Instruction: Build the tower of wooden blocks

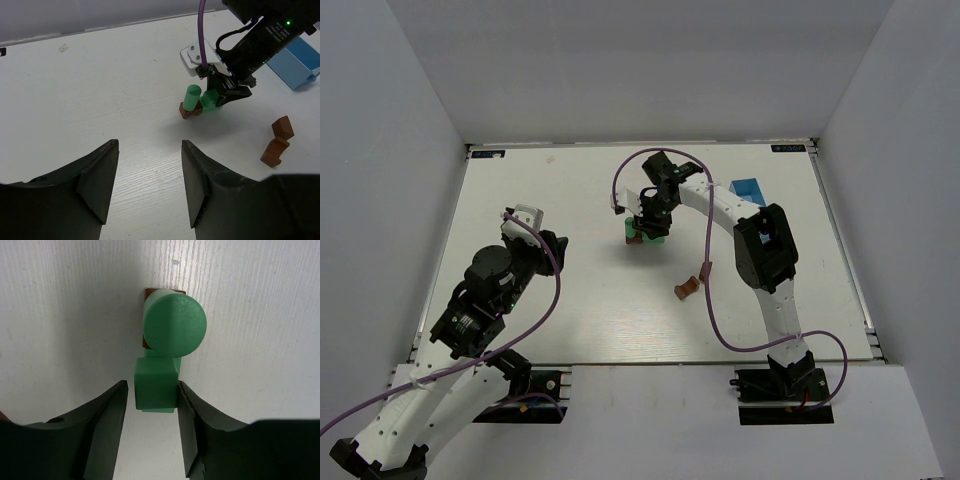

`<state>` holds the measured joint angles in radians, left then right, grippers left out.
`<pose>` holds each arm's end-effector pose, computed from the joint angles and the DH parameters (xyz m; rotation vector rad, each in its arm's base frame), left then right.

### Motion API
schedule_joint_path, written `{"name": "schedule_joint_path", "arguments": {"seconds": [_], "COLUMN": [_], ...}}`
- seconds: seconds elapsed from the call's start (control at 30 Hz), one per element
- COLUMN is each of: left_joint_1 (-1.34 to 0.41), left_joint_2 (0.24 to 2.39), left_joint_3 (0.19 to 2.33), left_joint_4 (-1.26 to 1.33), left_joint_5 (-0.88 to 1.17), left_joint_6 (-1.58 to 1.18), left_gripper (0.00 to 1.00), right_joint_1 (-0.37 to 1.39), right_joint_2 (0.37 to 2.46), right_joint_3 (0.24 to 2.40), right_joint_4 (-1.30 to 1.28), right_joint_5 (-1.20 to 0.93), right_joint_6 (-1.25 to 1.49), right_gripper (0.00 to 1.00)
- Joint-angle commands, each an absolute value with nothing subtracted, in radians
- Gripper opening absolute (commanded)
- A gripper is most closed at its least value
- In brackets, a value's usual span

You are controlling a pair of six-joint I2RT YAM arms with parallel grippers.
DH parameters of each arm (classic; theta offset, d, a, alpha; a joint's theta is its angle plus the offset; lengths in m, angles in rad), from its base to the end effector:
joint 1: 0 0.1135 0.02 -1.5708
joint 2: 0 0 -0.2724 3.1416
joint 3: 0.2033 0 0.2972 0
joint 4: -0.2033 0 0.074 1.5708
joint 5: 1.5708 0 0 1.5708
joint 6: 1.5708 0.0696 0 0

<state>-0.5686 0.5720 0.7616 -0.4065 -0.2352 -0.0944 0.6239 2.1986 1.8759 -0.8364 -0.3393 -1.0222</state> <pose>0.1805 -0.0961 0.3443 0.2540 1.7713 -0.2669 0.4174 0.3290 0.1706 -2.0107 1.7352 0.3360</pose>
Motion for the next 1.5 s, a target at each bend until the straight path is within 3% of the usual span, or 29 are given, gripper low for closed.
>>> {"name": "schedule_joint_path", "arguments": {"seconds": [0.0, 0.27, 0.73, 0.87, 1.2, 1.47], "left_joint_1": [-0.563, -0.563, -0.563, -0.563, -0.563, -0.563], "left_joint_2": [0.563, 0.563, 0.563, 0.563, 0.563, 0.563], "left_joint_3": [0.758, 0.758, 0.758, 0.758, 0.758, 0.758], "left_joint_4": [-0.391, -0.391, -0.391, -0.391, -0.391, -0.391], "left_joint_5": [-0.224, -0.224, -0.224, -0.224, -0.233, -0.252], "left_joint_6": [-0.094, -0.094, -0.094, -0.094, -0.094, -0.094], "left_gripper": [0.63, 0.63, 0.63, 0.63, 0.63, 0.65], "right_joint_1": [0.627, 0.627, 0.623, 0.621, 0.615, 0.575], "right_joint_2": [2.189, 2.174, 2.14, 2.114, 2.036, 1.755], "right_joint_3": [1.891, 1.858, 1.839, 1.818, 1.743, 1.522], "right_joint_4": [-0.851, -0.815, -0.752, -0.735, -0.718, -0.603], "right_joint_5": [-0.357, -0.347, -0.333, -0.324, -0.318, -0.278], "right_joint_6": [-1.029, -1.015, -0.988, -0.988, -0.999, -0.964], "right_gripper": [0.5, 0.76, 0.79, 0.9, 0.9, 0.9]}}
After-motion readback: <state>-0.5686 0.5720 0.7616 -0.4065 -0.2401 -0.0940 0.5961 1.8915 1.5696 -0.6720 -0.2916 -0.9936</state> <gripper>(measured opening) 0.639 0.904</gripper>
